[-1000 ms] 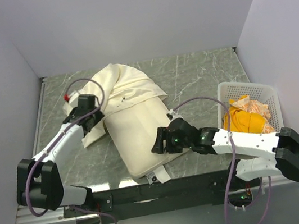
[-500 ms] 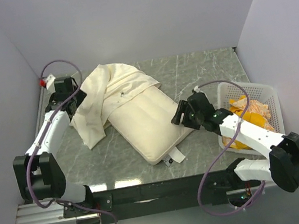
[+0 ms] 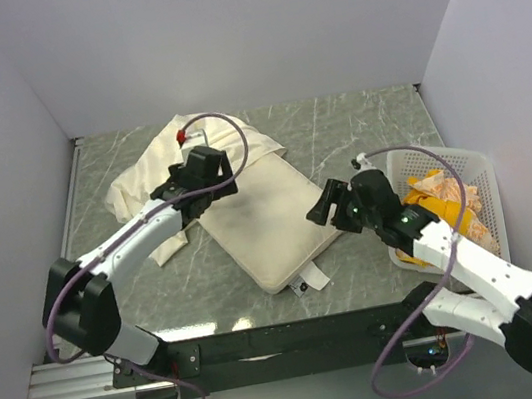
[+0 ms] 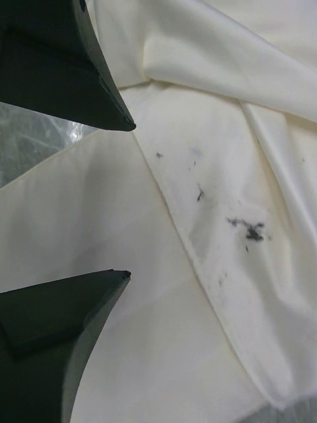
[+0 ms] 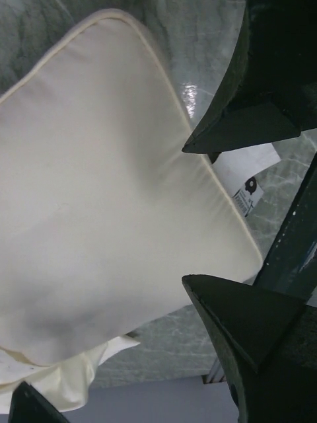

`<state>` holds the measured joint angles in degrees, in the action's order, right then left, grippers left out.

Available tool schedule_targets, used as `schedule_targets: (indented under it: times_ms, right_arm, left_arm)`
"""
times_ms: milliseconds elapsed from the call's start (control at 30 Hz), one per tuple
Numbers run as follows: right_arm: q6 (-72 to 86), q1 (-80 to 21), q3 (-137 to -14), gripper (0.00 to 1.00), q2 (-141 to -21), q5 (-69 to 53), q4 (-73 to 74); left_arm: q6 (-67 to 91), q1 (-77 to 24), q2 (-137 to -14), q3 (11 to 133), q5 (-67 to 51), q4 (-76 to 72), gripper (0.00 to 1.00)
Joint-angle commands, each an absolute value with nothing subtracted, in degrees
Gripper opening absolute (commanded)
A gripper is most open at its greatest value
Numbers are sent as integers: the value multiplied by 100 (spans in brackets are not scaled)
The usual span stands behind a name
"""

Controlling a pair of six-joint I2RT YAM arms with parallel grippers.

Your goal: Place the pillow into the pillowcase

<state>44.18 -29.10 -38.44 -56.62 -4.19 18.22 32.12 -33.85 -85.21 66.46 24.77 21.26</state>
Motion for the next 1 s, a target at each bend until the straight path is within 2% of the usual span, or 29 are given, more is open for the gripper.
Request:
schedule_targets:
  times_ms: [0, 100, 267, 433, 467, 500, 533, 567, 600, 700, 733, 967]
  right_arm:
    - [4869, -2962, -3358, 81, -5011, -650, 1609]
    - [5053, -2962, -2972, 87, -4659, -712, 1477]
    - [5273, -2962, -2602, 88, -4474, -878, 1293]
    - [5396, -2979, -2181, 88, -4657, -1265, 494]
    - [5440, -2997, -2119, 91, -4684, -1300, 179]
    - [5475, -3006, -2057, 92, -4719, -1370, 19]
    - [5510, -3032, -1944, 94, -4824, -1397, -183]
    - [5580, -3076, -1908, 97, -4877, -1424, -359]
    - [5607, -3154, -1881, 98, -4965, -1380, -613]
    - [5712, -3243, -1881, 100, -5447, -1318, -975]
    - [5791, -3243, -1890, 100, -5545, -1344, -1063]
    - [6310, -3296, -1609, 100, -6178, -1231, -2098]
  left_arm:
    - [2770, -3322, -8972, 6802, 3225, 2162, 91]
    - [2594, -3313, -9419, 7065, 3296, 2171, 93]
    - [2540, -3313, -9861, 7189, 3373, 2092, 88]
    - [2452, -3287, -10107, 7251, 3770, 2022, 79]
    - [2435, -3270, -10134, 7251, 3797, 1995, 77]
    - [2391, -3261, -10186, 7268, 3797, 1978, 72]
    - [2382, -3252, -10213, 7295, 3788, 2004, 57]
    - [2382, -3252, -10248, 7330, 3745, 2021, 48]
    - [2338, -3252, -10257, 7365, 3622, 2021, 29]
    - [2303, -3261, -10196, 7418, 3219, 2021, 5]
    - [2303, -3261, -10169, 7418, 3130, 2074, 1]
    - [2355, -3462, -9529, 7339, 1742, 2259, 1]
